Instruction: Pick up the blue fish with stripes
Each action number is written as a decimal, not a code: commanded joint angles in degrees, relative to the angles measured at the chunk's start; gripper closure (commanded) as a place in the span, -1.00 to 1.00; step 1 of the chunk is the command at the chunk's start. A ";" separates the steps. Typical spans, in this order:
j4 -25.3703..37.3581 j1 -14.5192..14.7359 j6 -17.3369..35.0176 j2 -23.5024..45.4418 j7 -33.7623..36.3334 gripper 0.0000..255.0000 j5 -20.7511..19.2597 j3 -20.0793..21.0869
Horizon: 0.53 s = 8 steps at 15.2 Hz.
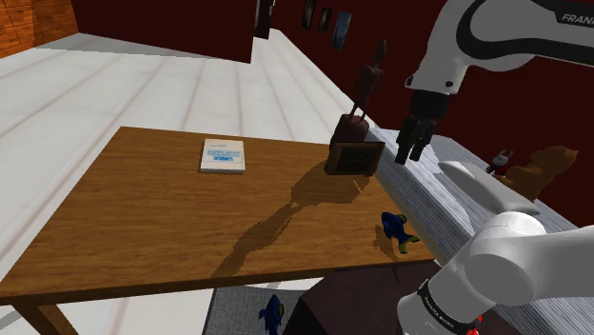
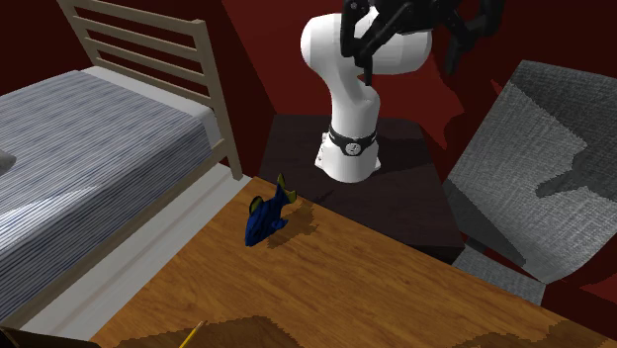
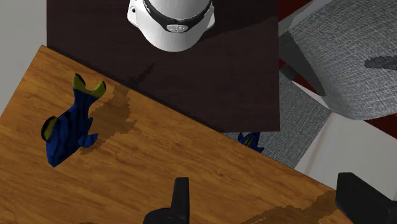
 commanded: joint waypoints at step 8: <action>-12.31 -4.35 9.38 -2.83 -2.15 -1.00 -5.47 -3.42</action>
